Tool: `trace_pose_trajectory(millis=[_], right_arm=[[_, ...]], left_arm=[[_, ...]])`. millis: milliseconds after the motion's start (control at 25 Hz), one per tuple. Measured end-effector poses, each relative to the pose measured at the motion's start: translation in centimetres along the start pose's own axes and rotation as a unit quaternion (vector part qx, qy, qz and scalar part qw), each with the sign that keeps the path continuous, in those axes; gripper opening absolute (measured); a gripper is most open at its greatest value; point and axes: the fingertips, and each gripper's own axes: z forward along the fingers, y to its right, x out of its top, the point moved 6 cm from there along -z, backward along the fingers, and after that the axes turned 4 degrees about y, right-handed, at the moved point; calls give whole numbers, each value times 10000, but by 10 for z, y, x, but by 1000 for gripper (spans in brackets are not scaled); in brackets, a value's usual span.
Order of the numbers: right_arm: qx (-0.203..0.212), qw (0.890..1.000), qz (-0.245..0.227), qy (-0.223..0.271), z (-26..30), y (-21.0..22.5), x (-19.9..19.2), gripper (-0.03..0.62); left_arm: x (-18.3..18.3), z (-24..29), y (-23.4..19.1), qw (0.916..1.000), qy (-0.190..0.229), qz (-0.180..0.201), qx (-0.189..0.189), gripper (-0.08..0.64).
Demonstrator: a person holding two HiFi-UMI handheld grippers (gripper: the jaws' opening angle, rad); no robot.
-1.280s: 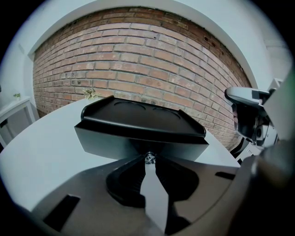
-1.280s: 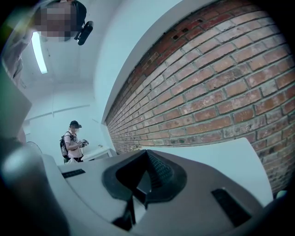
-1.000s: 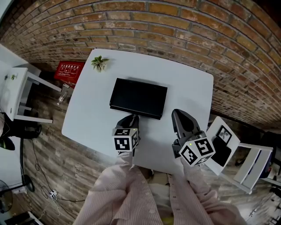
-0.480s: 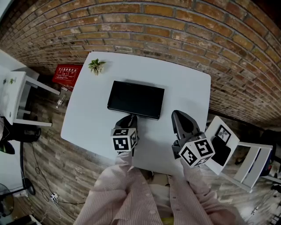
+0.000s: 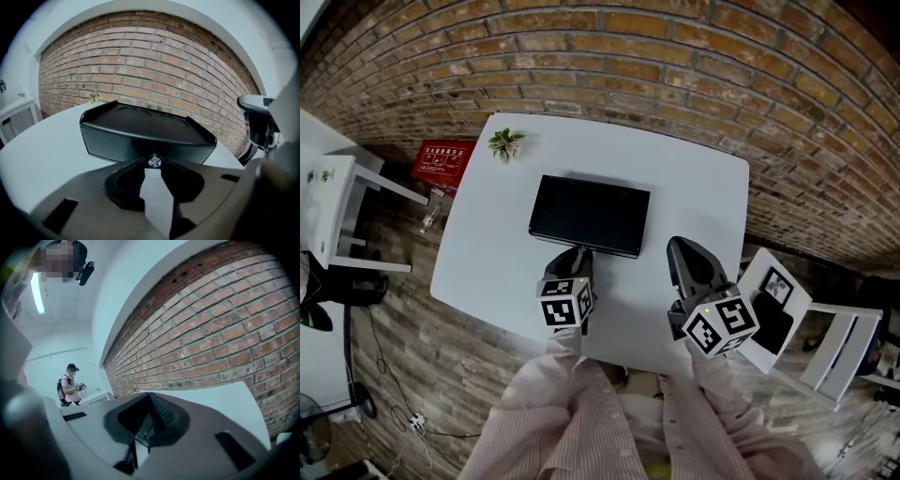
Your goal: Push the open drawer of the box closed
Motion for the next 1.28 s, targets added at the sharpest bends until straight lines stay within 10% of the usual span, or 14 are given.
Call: trace_pose_trajectory(millis=[1280], right_arm=[[658, 9948, -768, 91, -11, -25, 20, 3]], left_arm=[[69, -164, 14, 9769, 2061, 531, 198, -5]])
